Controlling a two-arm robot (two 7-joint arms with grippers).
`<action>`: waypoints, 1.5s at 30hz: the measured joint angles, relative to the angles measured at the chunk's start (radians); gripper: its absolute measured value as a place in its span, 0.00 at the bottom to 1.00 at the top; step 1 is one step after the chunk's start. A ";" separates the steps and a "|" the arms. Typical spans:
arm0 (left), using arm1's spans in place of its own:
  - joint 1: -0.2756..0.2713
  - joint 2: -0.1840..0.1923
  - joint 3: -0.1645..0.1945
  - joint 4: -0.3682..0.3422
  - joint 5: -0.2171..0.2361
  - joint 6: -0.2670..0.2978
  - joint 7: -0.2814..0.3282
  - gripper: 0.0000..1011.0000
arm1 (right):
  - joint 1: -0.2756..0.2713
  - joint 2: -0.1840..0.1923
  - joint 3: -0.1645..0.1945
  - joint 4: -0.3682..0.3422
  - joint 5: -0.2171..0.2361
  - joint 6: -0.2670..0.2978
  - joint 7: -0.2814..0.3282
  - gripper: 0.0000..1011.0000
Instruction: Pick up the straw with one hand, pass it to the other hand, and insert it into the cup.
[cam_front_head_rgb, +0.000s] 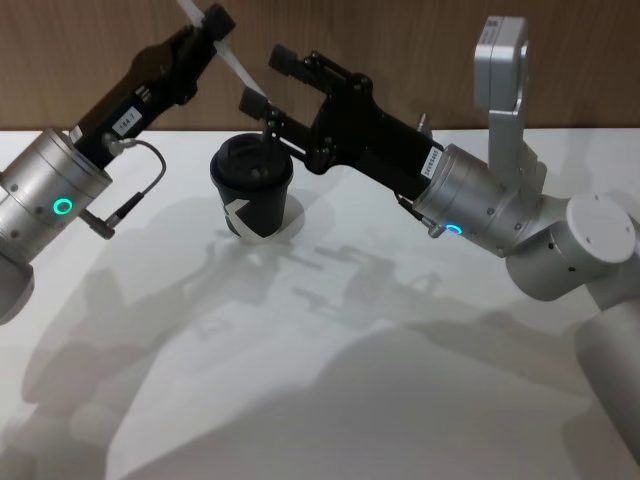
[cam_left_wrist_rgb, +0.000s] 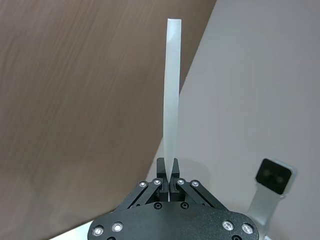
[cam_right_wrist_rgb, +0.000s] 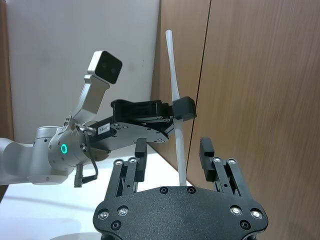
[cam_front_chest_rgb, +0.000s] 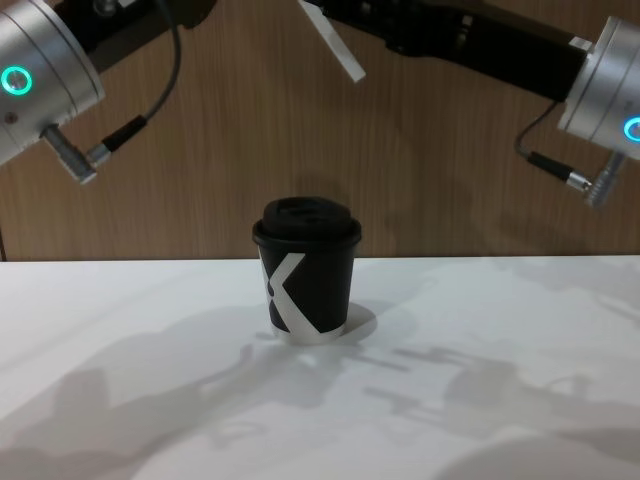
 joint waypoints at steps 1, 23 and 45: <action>0.000 0.001 0.001 -0.001 0.006 -0.004 0.009 0.01 | 0.000 0.000 0.000 0.000 0.000 0.000 0.000 0.63; 0.010 0.020 0.051 -0.048 0.308 -0.107 0.295 0.01 | 0.000 0.000 0.000 0.000 0.000 0.000 0.000 0.99; -0.020 -0.015 0.109 0.002 0.564 -0.126 0.490 0.01 | 0.000 0.000 0.000 0.000 0.000 0.000 0.000 0.99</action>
